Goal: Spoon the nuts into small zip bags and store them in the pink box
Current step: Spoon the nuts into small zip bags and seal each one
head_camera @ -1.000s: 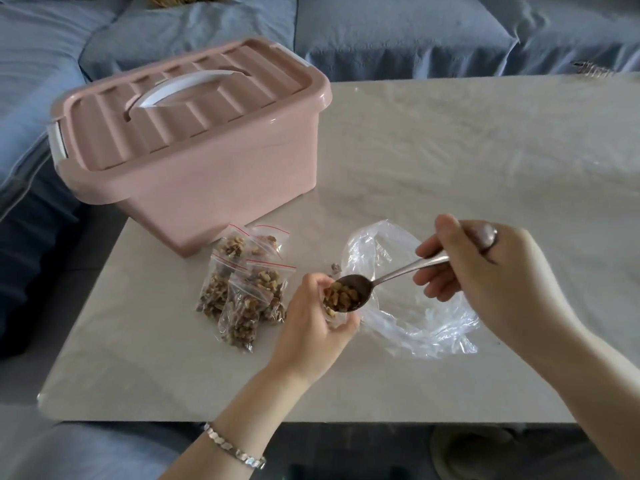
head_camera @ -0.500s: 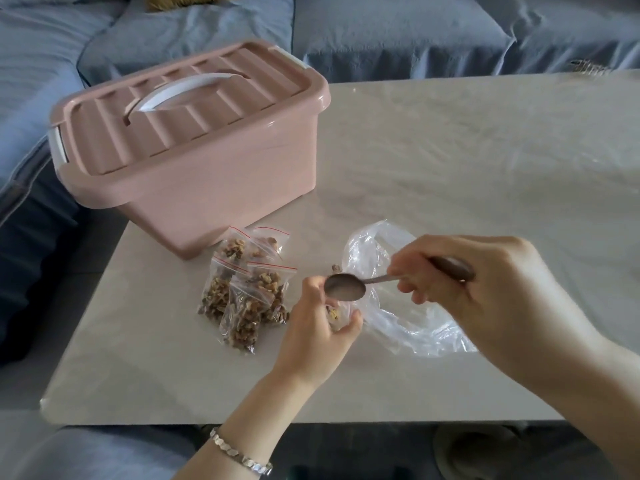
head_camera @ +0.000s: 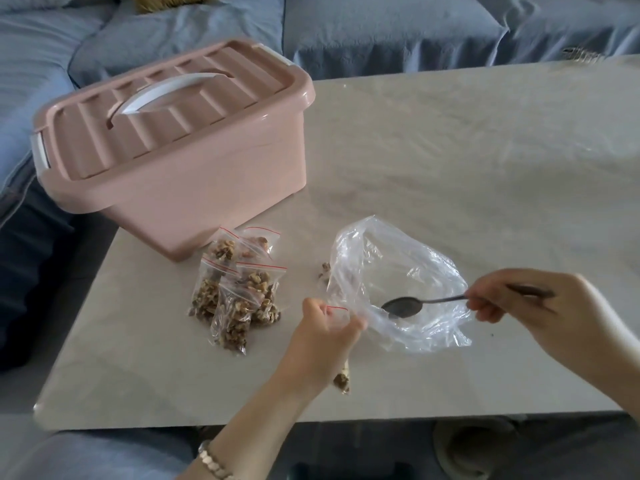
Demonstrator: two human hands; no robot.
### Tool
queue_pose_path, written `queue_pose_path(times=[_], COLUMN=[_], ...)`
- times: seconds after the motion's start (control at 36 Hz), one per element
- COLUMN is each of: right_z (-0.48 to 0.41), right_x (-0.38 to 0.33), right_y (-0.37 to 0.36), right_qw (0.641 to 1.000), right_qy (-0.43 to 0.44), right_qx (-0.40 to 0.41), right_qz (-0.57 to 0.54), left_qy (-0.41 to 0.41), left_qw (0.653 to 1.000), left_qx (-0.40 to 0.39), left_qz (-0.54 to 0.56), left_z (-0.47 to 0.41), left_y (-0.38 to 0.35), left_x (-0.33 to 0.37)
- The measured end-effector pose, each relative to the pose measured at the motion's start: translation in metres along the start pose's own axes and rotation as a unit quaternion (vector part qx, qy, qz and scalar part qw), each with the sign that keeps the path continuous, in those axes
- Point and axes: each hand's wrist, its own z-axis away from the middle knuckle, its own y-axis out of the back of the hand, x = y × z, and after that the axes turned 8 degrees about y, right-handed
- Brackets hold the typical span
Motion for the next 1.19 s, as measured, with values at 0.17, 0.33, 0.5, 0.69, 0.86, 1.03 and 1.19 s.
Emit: queue_pose_path(times=[0.17,0.33,0.5,0.69,0.86,1.03,1.19], right_z=[0.008,0.006,0.005,0.001,-0.012,-0.008,0.002], right_x=[-0.006,-0.005,0.002,0.022,0.023,0.019,0.002], right_y=[-0.022,-0.017,-0.015,-0.035,-0.049,-0.039,-0.030], right_qw=[0.990,0.994,0.998,0.996,0.995,0.996,0.988], right_qy=[0.078,0.090,0.027,-0.058,-0.061,-0.048,0.006], right_qx=[-0.074,-0.037,-0.054,-0.036,0.054,0.072,0.149], right_qz=[0.087,0.058,-0.006,-0.052,-0.059,-0.013,0.044], left_qy=[0.032,0.014,0.022,0.013,-0.005,0.012,-0.006], left_qw=[0.999,0.997,0.998,0.999,0.998,0.995,0.996], left_qx=[0.009,0.063,0.056,0.025,0.013,0.041,0.059], left_qz=[0.040,0.044,0.001,-0.039,-0.067,-0.088,-0.074], left_z=[-0.006,-0.013,-0.015,-0.017,-0.018,-0.010,0.006], left_y=[-0.007,0.005,0.026,0.033,0.035,0.039,0.045], left_x=[-0.001,-0.006,-0.010,-0.015,-0.018,-0.022,-0.019])
